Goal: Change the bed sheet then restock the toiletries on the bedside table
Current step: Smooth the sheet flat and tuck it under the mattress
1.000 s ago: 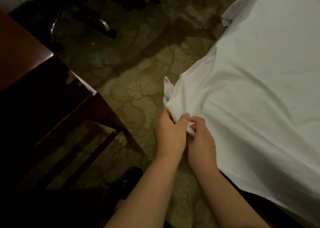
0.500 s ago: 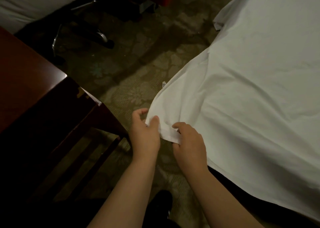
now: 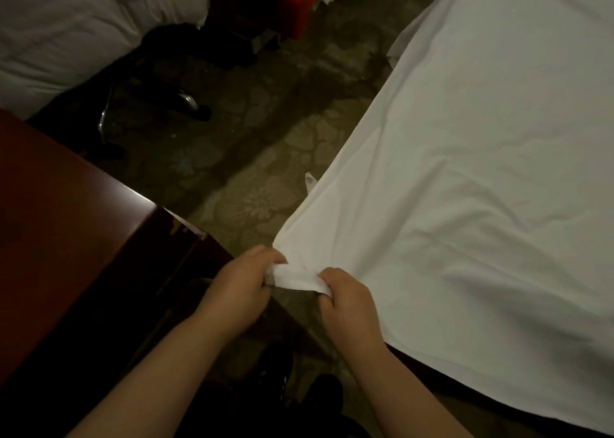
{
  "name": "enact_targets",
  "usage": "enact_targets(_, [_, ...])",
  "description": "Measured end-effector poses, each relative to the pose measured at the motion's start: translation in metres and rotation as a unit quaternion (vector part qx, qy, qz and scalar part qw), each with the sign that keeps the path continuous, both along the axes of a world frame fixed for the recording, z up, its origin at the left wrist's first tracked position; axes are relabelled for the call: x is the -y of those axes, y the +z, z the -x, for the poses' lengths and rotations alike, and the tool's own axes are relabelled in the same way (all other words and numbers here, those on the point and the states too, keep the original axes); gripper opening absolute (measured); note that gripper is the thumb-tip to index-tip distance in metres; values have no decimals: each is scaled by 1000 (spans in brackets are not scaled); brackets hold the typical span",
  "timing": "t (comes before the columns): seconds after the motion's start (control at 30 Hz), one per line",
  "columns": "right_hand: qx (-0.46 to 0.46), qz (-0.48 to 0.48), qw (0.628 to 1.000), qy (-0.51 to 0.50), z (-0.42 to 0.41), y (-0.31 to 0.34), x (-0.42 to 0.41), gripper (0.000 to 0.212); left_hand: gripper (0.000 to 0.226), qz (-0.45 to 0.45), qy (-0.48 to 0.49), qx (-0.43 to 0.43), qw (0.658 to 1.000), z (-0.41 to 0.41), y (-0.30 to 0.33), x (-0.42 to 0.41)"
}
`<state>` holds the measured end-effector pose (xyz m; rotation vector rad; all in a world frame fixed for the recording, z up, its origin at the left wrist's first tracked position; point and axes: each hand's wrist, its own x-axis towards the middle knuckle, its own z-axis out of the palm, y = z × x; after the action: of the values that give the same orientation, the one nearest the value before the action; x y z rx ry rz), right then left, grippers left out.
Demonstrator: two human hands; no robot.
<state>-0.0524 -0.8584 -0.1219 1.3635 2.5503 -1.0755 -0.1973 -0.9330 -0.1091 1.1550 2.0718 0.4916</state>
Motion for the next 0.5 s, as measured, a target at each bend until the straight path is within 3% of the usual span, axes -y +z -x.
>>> enact_targets(0.1, [3,-54,999,6,-3,-1,4,61,19,-29,-75,-107,991,9,16,-15])
enact_targets(0.13, [3,-95,995,7,-6,-1,4,49,16,-30,-113,-109,987,12,23,-22])
enact_targets(0.2, [29,-135,990,-16,-15,-2,-2,26,16,-25,-186,-79,979,15,43,-36])
enact_targets(0.3, [59,-152,984,-76,-30,5,-22,41,23,-36,-198,-9,980,19,68,-54])
enact_targets(0.4, [22,-69,990,-123,-46,21,-44,39,16,-69,-143,34,987,24,87,-70])
enact_targets(0.5, [-15,8,995,-97,-64,32,-49,35,19,1,-164,19,986,26,88,-82])
